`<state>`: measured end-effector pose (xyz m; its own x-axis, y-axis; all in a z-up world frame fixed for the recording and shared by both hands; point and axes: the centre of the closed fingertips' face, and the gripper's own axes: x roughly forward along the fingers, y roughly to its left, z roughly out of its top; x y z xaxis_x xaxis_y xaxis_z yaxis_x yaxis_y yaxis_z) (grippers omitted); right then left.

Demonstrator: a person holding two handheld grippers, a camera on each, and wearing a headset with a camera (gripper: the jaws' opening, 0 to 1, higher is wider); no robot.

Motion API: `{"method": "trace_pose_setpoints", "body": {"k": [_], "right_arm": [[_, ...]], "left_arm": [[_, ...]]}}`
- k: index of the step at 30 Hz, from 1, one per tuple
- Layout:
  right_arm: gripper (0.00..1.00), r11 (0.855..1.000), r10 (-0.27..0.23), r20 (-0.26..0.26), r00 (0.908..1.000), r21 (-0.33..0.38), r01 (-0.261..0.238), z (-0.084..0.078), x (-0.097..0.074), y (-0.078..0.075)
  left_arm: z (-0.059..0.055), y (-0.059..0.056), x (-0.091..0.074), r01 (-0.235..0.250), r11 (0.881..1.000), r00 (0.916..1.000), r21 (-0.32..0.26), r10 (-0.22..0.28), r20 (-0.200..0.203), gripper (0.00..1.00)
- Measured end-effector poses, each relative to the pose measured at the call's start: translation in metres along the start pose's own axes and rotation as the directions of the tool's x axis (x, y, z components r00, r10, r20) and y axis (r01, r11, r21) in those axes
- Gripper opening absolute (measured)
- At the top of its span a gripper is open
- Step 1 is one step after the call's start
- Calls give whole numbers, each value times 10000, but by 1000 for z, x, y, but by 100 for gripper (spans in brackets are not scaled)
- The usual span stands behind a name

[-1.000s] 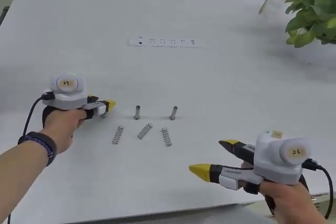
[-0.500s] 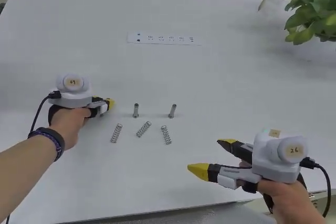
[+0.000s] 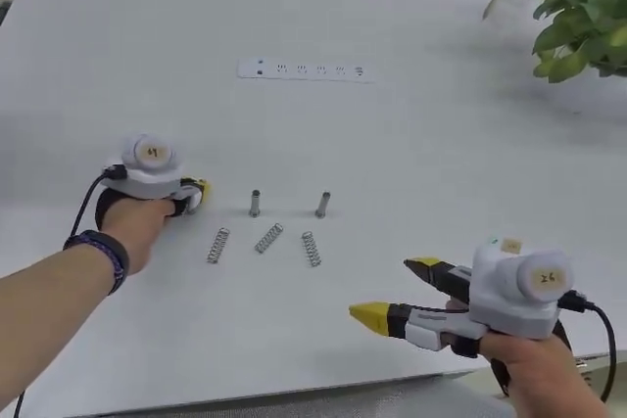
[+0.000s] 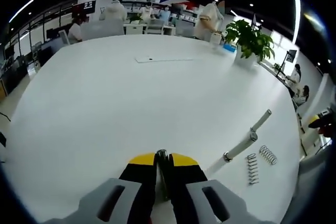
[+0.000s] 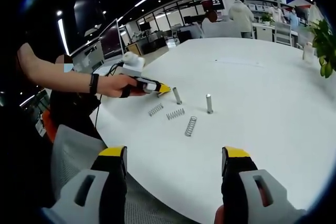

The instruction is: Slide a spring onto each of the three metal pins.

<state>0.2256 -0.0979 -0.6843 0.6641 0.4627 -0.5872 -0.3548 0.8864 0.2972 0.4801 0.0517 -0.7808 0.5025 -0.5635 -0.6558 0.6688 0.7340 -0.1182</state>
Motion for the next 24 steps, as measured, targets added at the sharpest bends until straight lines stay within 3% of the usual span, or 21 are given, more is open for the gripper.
{"method": "trace_pose_setpoints", "body": {"k": [8,12,24], "right_arm": [[72,10000,-13,25,10000,18,13,-1,0,-1],[72,10000,-25,40,10000,24,24,-1,-1,-1],[72,10000,-26,123,9999,78,25,-2,-1,-1]], "left_arm": [[-3,-2,-3,38,9992,9988,396,-19,-487,0],[-6,-1,-6,54,9998,9981,178,-42,-621,0],[-4,-3,-19,90,9999,9990,61,-88,-442,0]]}}
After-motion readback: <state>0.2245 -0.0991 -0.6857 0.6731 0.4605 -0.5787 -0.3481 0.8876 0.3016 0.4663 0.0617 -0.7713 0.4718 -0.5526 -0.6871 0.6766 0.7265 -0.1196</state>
